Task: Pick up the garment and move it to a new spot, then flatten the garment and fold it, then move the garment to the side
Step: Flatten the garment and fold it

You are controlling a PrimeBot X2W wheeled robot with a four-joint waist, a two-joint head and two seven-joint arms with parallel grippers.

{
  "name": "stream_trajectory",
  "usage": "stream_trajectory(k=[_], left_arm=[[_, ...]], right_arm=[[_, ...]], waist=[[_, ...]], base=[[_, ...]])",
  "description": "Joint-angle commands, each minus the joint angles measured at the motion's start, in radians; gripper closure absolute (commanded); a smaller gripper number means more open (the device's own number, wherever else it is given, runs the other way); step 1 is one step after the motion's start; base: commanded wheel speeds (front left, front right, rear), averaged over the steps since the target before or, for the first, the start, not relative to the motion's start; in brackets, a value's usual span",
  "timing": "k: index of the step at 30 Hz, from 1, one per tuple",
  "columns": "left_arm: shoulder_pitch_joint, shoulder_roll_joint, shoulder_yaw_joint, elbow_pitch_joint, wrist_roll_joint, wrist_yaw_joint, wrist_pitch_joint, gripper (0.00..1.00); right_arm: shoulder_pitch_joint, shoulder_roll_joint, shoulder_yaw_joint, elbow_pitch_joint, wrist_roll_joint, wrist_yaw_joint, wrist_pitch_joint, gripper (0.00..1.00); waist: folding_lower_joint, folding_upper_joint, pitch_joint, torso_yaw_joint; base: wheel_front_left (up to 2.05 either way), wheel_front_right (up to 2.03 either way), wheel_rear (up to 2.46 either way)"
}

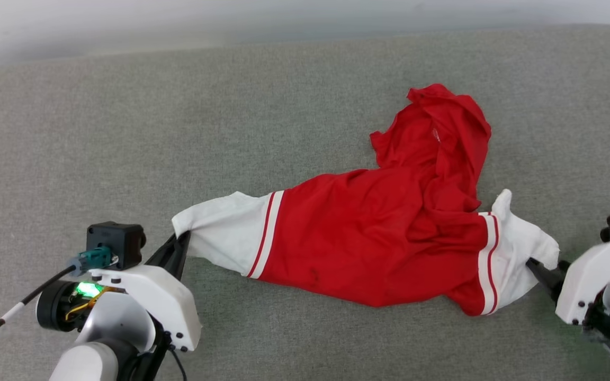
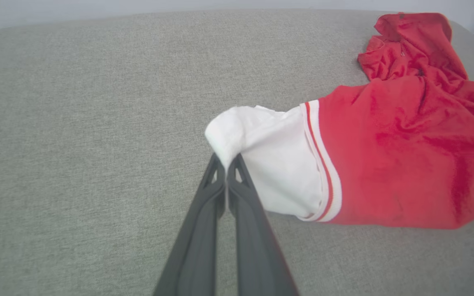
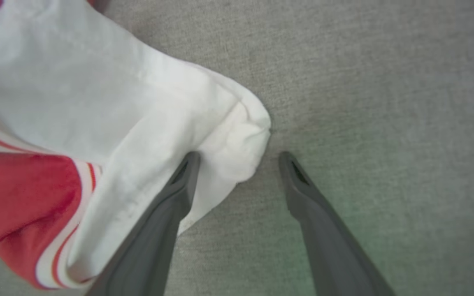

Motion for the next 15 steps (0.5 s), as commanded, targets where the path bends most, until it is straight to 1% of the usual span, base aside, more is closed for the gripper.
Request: stream_trajectory(k=[1, 2, 3, 4, 5, 6, 13, 15], left_arm=[[-0.014, -0.004, -0.003, -0.002, 0.004, -0.004, -0.006, 1.00], [-0.020, -0.006, -0.008, 0.002, 0.001, -0.006, -0.010, 1.00], [-0.020, -0.006, -0.008, 0.002, 0.001, -0.006, -0.010, 1.00], [-0.024, -0.007, -0.009, 0.006, -0.003, -0.007, -0.014, 1.00], [-0.025, -0.008, -0.010, 0.007, -0.005, -0.008, -0.018, 1.00], [-0.025, -0.009, -0.010, 0.009, -0.006, -0.008, -0.019, 1.00], [-0.030, -0.004, 0.005, 0.000, 0.002, -0.002, -0.061, 1.00], [-0.052, 0.002, 0.016, -0.012, 0.008, -0.006, -0.086, 1.00]], right_arm=[[-0.009, 0.001, 0.017, 0.024, 0.006, 0.000, 0.022, 0.00], [-0.023, 0.002, 0.053, 0.065, 0.018, 0.000, 0.060, 0.00], [-0.023, 0.002, 0.053, 0.065, 0.018, 0.000, 0.060, 0.00], [-0.029, 0.011, 0.081, 0.096, 0.034, 0.000, 0.092, 0.12], [-0.030, 0.012, 0.092, 0.106, 0.039, 0.002, 0.103, 0.61], [-0.033, 0.010, 0.099, 0.109, 0.042, 0.001, 0.103, 1.00], [-0.058, -0.033, 0.101, 0.058, 0.035, 0.001, 0.056, 1.00], [-0.086, -0.067, 0.080, -0.008, 0.015, 0.001, 0.018, 1.00]], waist=[[0.0000, 0.0000, 0.019, 0.010], [0.0000, 0.0000, 0.028, 0.016], [0.0000, 0.0000, 0.028, 0.016], [0.0000, 0.0000, 0.034, 0.021], [0.0000, 0.0000, 0.035, 0.022], [0.0000, 0.0000, 0.036, 0.024], [0.0000, 0.0000, 0.019, 0.014], [0.0000, 0.0000, 0.010, 0.005]], base=[[0.00, 0.00, 0.00], [0.00, 0.00, 0.00], [0.00, 0.00, 0.00], [0.00, 0.00, 0.00], [0.00, 0.00, 0.00], [0.00, 0.00, 0.00], [0.00, 0.00, 0.00], [0.00, 0.00, 0.00]])
